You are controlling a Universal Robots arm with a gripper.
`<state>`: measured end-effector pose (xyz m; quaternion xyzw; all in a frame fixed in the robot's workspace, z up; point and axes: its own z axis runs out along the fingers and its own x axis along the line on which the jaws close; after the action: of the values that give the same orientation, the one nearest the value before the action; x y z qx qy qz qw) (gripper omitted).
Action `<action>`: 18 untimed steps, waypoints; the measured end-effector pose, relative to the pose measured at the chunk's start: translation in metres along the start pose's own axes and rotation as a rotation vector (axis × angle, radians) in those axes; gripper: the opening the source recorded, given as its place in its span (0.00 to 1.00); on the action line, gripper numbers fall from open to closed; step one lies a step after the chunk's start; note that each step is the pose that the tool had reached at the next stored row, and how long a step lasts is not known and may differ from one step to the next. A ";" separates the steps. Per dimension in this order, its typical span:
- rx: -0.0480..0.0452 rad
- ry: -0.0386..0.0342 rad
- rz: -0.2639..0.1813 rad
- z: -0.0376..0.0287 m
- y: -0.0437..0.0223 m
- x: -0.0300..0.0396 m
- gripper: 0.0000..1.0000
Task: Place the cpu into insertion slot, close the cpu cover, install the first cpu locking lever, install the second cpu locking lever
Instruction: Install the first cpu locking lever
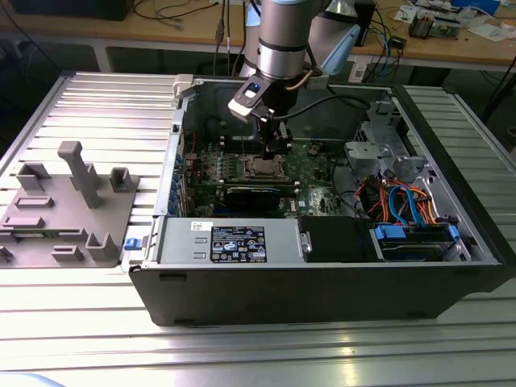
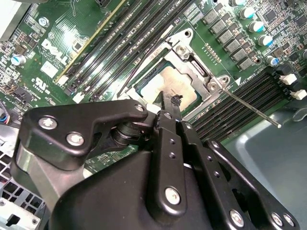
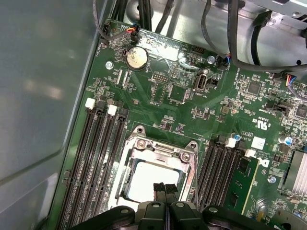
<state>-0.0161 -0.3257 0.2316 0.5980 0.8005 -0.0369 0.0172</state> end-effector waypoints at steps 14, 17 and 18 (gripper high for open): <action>-0.0034 -0.0017 -0.046 0.0000 0.0000 0.0000 0.11; -0.0045 -0.0024 -0.062 0.0000 0.0000 0.0000 0.11; -0.0048 -0.0025 -0.066 0.0000 0.0000 0.0000 0.11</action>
<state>-0.0161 -0.3256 0.2316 0.5713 0.8197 -0.0362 0.0184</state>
